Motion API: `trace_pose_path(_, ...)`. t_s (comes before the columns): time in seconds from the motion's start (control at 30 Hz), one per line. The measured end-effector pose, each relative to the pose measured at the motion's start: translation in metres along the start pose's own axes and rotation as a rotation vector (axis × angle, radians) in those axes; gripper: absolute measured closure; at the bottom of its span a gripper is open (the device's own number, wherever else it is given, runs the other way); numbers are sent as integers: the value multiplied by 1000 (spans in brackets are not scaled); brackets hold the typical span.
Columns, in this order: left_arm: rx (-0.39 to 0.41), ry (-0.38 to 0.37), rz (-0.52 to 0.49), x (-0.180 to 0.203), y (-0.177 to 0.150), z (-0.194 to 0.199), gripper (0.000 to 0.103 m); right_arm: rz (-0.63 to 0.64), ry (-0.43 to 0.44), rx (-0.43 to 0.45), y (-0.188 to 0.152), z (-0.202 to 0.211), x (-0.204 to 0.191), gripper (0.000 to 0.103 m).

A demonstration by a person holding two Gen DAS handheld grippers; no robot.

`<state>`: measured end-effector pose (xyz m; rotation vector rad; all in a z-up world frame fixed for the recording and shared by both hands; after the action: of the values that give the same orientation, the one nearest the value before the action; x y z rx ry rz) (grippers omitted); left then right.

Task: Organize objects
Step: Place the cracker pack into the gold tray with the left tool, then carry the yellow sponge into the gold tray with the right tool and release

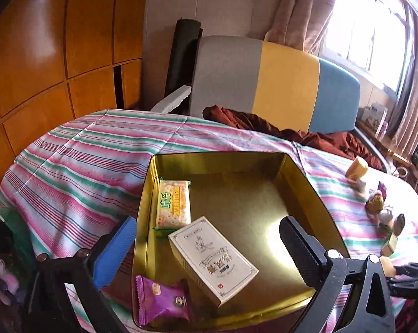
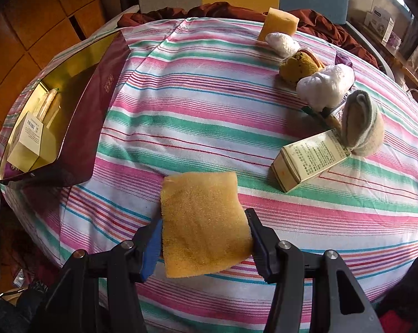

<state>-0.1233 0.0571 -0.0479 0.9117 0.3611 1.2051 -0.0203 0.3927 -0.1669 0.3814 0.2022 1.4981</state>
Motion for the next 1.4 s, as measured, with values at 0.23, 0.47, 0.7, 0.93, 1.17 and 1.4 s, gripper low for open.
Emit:
trace_pose_path(0.23, -22, -15, 9, 2, -13, 0, 0, 34, 52, 25, -3, 23, -25, 47)
trace_pose_path(0.47, -26, -3, 31, -8, -22, 4, 0, 55, 104, 113, 20, 50, -53, 47)
trace_pose_path(0.7, -20, -7, 64, -21, -29, 11, 0, 86, 128, 167, 43, 68, -81, 47)
trace_pose_path(0.93, -13, 9, 93, -35, -35, 21, 0, 179, 170, 229, 70, 86, -130, 47)
trace_pose_path(1.17, -5, 47, 123, -56, -40, 33, 0, 291, 176, 219, 84, 69, -192, 46)
trace_pose_path(1.4, -4, 82, 147, -77, -44, 41, 0, 305, 113, 202, 102, 42, -210, 46)
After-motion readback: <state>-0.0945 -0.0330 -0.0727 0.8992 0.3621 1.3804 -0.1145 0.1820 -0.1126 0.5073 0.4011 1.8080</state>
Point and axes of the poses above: each gripper's, at about its wrist camera, not at the fingertips, and z roughly against the way its jaws point, x to its right, y to its top, the point moved 10 cm from there along -z, roughly the way its jaws point, and after that the axes turned 12 degrees about -y, right-handed, at the moved point
